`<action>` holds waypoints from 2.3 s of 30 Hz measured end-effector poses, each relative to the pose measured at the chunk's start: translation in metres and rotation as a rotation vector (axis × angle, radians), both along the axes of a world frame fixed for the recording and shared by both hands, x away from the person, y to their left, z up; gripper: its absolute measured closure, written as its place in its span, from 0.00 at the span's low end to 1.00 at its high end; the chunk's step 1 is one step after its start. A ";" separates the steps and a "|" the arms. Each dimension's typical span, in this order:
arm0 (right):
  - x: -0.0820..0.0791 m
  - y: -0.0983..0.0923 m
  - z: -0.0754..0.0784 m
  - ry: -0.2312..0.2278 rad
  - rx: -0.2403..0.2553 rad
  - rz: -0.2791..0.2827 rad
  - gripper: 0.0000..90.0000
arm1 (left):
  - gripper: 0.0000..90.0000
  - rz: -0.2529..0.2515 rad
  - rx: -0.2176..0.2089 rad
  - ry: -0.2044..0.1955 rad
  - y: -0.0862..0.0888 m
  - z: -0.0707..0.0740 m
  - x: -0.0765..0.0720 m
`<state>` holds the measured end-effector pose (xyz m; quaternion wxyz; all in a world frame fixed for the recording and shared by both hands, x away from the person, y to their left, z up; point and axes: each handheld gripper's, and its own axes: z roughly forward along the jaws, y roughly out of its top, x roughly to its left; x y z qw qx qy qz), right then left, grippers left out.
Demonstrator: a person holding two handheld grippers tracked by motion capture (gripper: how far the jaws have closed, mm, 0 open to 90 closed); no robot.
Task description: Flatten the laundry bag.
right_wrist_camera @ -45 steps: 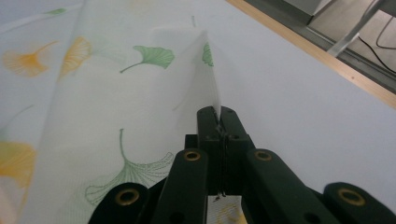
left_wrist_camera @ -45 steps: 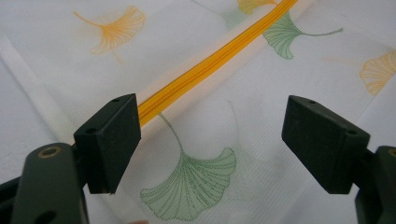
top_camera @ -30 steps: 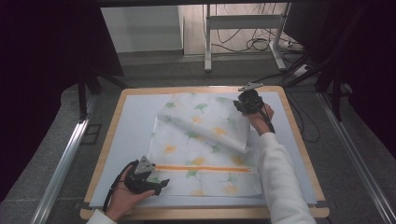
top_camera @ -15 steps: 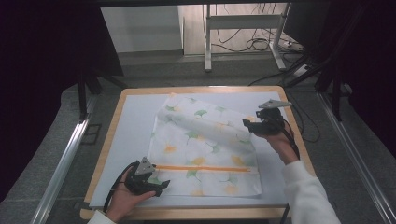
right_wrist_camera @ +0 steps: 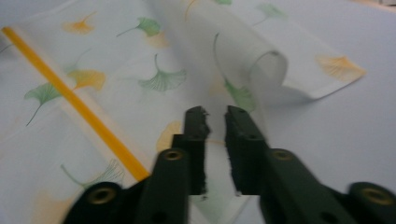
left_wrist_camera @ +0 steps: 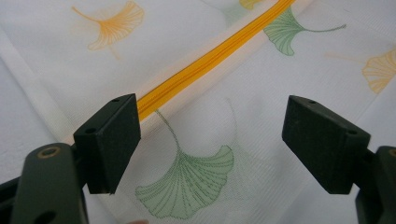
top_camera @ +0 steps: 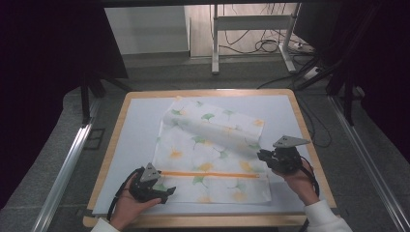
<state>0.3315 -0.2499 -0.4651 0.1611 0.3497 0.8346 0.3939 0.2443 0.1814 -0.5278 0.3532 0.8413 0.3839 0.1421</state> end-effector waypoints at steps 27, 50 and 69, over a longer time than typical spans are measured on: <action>0.115 0.052 -0.017 0.140 -0.093 -0.060 0.99 | 0.22 -0.013 0.008 0.001 -0.001 -0.001 0.000; 0.140 0.036 -0.026 0.136 -0.062 -0.149 0.99 | 0.22 -0.008 0.006 -0.007 0.000 0.000 0.000; -0.009 -0.005 0.006 0.005 0.047 0.018 0.99 | 0.22 -0.004 0.027 0.003 -0.003 -0.003 0.001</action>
